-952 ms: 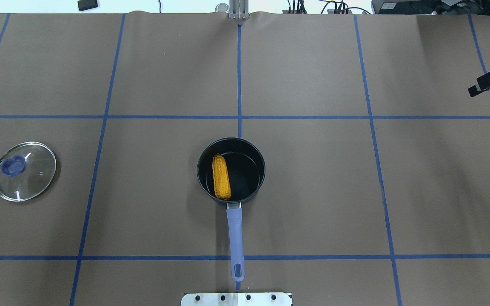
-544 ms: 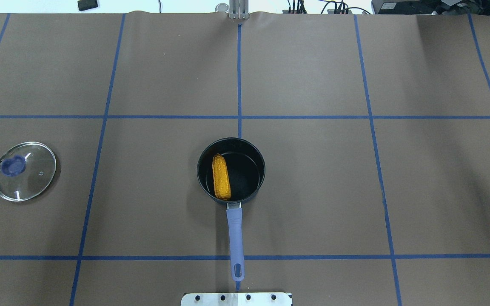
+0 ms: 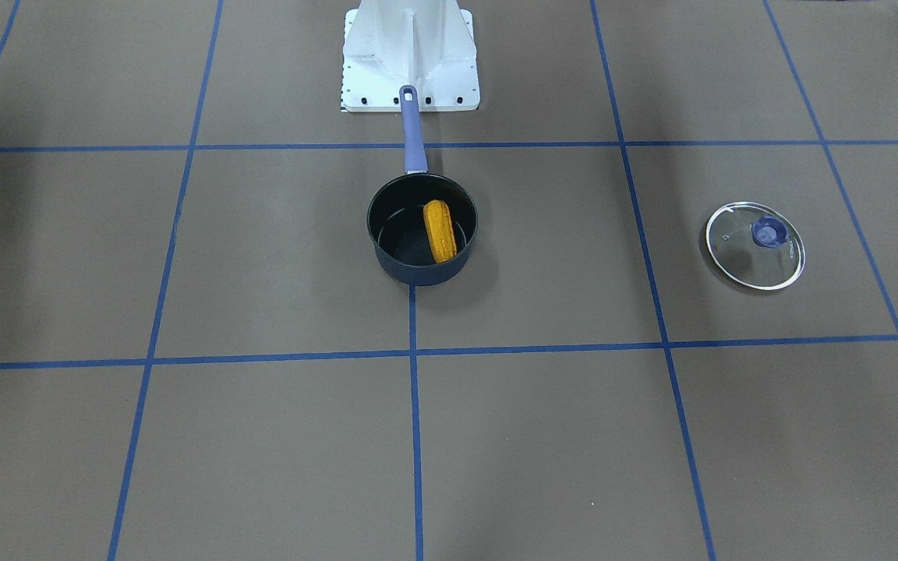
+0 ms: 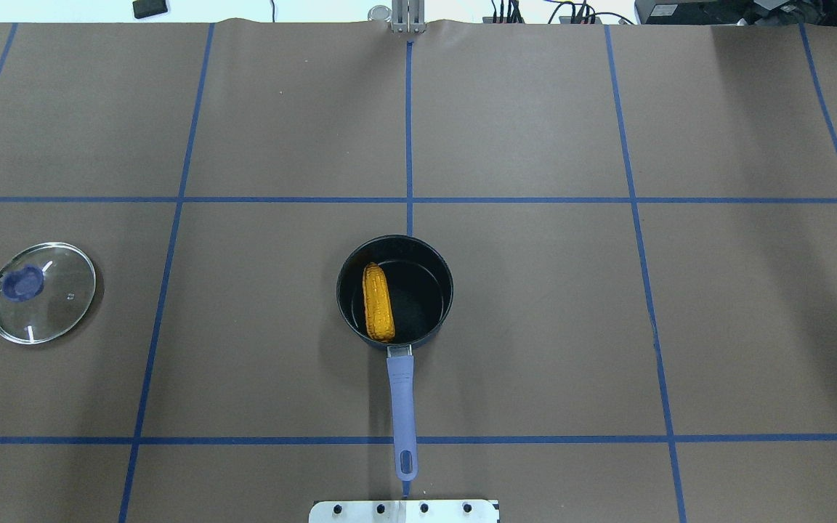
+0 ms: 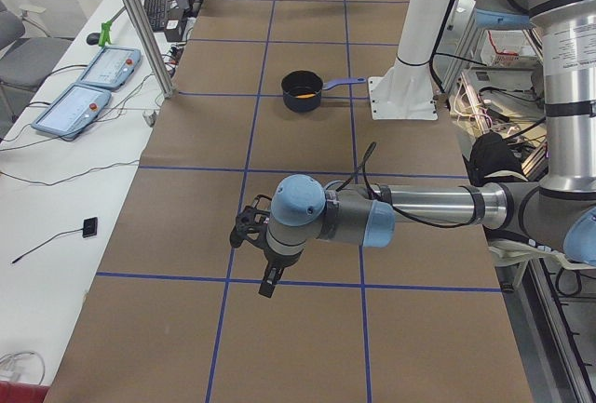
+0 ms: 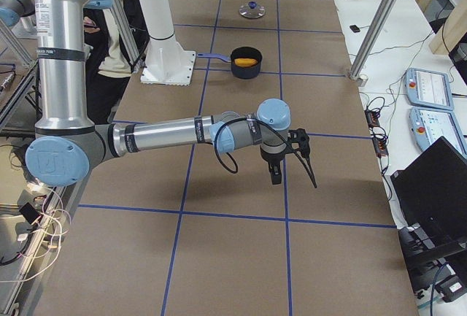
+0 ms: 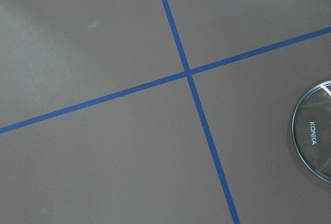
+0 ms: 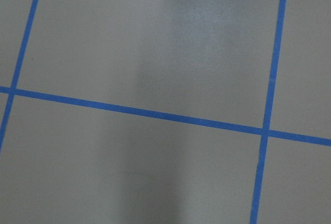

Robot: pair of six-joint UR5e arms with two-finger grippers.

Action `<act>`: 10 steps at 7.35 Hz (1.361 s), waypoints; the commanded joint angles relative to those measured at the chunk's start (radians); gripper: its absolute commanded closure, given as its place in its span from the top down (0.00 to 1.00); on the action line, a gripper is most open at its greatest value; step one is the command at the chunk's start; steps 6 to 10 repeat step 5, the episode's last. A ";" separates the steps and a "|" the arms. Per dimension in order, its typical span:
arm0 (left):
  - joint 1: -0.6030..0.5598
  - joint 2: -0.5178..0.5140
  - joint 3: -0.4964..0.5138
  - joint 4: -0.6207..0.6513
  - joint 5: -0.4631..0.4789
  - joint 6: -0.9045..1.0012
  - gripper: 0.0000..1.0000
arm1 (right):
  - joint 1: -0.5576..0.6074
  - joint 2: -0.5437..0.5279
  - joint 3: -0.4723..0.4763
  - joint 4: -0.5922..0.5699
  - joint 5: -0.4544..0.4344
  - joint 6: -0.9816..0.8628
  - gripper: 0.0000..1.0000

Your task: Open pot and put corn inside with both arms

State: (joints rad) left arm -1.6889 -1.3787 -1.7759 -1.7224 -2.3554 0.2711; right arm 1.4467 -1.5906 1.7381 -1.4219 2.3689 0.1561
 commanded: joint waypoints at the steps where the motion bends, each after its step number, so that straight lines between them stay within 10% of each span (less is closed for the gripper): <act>1: 0.000 0.004 0.000 -0.011 -0.001 0.000 0.98 | 0.001 -0.009 -0.009 -0.009 0.004 -0.001 1.00; 10: 0.000 0.021 -0.005 -0.016 -0.002 0.000 0.98 | 0.001 0.001 -0.017 -0.009 0.003 -0.001 1.00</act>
